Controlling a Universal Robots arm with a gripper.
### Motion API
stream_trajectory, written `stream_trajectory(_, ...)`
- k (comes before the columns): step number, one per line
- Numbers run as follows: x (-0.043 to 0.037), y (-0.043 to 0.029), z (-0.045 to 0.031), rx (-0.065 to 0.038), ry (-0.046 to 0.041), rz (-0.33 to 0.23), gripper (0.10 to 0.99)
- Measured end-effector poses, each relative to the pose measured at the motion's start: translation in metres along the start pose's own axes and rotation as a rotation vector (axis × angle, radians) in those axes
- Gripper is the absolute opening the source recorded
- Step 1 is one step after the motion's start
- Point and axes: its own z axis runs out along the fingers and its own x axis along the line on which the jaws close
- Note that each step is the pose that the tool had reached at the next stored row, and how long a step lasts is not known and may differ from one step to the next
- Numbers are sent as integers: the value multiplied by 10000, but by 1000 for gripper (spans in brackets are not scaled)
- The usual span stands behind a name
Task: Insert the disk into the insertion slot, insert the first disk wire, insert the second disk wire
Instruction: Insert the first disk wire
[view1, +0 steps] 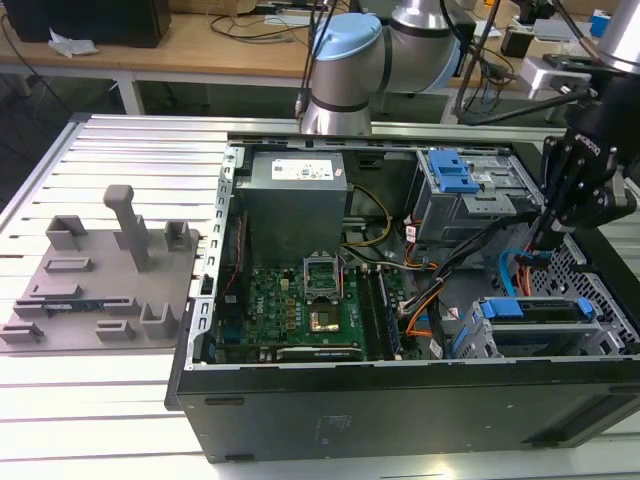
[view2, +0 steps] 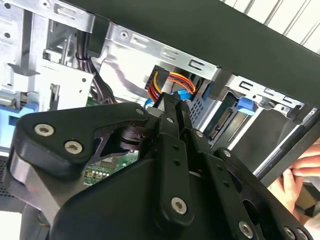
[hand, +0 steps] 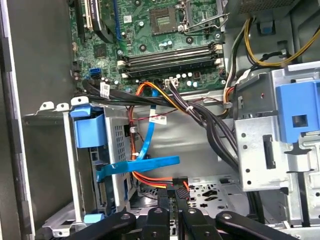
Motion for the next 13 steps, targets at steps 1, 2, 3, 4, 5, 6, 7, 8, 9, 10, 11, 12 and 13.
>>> stream_trajectory(1,27,-3,-14,-12,-99,-3,165)
stream_trajectory(2,45,-5,-27,-21,-173,-5,165)
stream_trajectory(3,64,-7,-42,-29,-235,-7,165)
stream_trajectory(4,81,-8,-56,-34,-281,-10,165)
stream_trajectory(5,105,-9,-71,-39,-321,-15,165)
stream_trajectory(6,121,-9,-76,-40,-332,-18,165)
stream_trajectory(7,162,-7,-79,-39,-337,-32,165)
stream_trajectory(8,182,-6,-76,-37,-339,-46,165)
stream_trajectory(9,197,-3,-74,-35,-341,-73,165)
stream_trajectory(10,215,3,-72,-24,-339,-154,165)
stream_trajectory(11,222,6,-71,-17,-339,-208,165)
stream_trajectory(12,231,9,-70,-8,-338,-285,165)
stream_trajectory(13,240,12,-69,5,-338,-370,165)
